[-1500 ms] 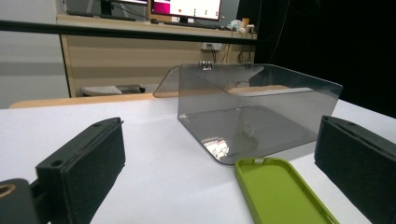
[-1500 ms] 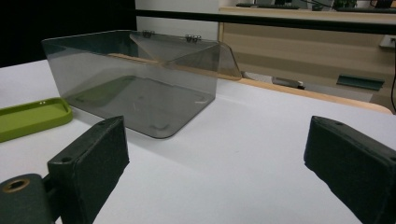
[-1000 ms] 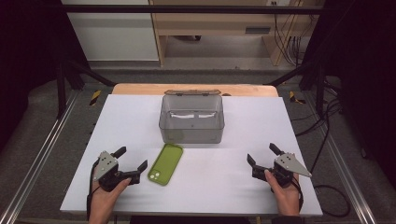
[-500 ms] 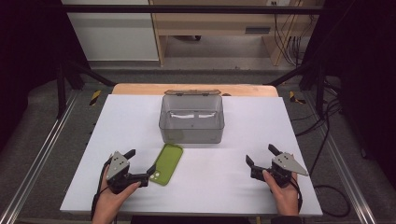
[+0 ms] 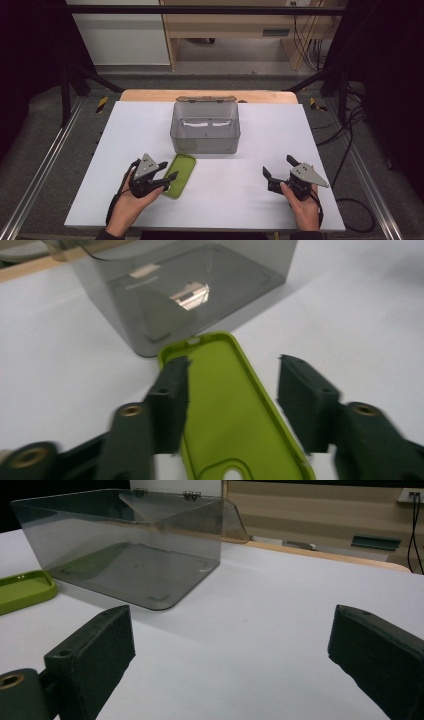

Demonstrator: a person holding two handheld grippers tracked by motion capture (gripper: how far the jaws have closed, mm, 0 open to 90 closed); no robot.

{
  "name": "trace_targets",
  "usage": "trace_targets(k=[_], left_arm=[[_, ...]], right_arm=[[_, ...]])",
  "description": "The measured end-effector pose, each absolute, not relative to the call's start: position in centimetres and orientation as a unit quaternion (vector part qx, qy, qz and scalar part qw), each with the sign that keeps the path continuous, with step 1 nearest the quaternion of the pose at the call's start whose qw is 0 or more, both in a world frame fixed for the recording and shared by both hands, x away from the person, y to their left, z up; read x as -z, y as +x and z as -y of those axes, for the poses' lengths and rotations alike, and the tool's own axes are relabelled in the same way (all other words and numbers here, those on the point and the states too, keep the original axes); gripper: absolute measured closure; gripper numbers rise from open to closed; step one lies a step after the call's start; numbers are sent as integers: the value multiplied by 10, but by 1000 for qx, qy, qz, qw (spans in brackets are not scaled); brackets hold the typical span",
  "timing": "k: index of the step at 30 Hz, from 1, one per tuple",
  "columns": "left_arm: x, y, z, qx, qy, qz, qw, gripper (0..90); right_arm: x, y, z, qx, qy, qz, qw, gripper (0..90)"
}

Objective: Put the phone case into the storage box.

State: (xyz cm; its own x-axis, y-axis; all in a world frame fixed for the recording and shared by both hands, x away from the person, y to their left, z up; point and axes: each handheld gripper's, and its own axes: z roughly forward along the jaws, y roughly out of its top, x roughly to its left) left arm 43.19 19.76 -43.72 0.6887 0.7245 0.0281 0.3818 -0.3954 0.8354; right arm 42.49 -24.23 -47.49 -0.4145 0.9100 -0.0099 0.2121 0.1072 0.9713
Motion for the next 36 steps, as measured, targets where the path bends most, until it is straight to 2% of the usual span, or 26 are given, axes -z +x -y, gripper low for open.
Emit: trace_targets(k=[1, 2, 3, 4, 7, 8, 10, 18, 36], left_arm=[[438, 432, -196, -196, 816, -339, 425, 542], [440, 433, -193, -187, 825, -336, 415, 647], [440, 433, -193, -187, 825, -336, 415, 690], [441, 433, -192, -183, 827, -336, 413, 690], [444, 433, -190, -170, 833, -337, 404, 827], [445, 433, -189, -166, 835, -338, 401, 827], [446, 433, -189, -159, 836, -343, 397, 896], [455, 435, -190, -143, 838, -367, 378, 900], [464, 429, -184, -123, 855, -353, 359, 900]], right_arm=[[475, 425, 242, -517, 423, -663, 337, 48], [475, 425, 242, -516, 424, -664, 337, 48], [475, 425, 242, -516, 424, -664, 337, 48], [475, 425, 242, -516, 425, -663, 336, 48], [475, 425, 243, -517, 424, -663, 337, 49], [475, 425, 243, -517, 424, -663, 337, 49], [475, 425, 243, -517, 424, -663, 337, 48], [474, 424, 243, -517, 426, -662, 336, 48], [474, 424, 244, -517, 428, -661, 336, 48]])
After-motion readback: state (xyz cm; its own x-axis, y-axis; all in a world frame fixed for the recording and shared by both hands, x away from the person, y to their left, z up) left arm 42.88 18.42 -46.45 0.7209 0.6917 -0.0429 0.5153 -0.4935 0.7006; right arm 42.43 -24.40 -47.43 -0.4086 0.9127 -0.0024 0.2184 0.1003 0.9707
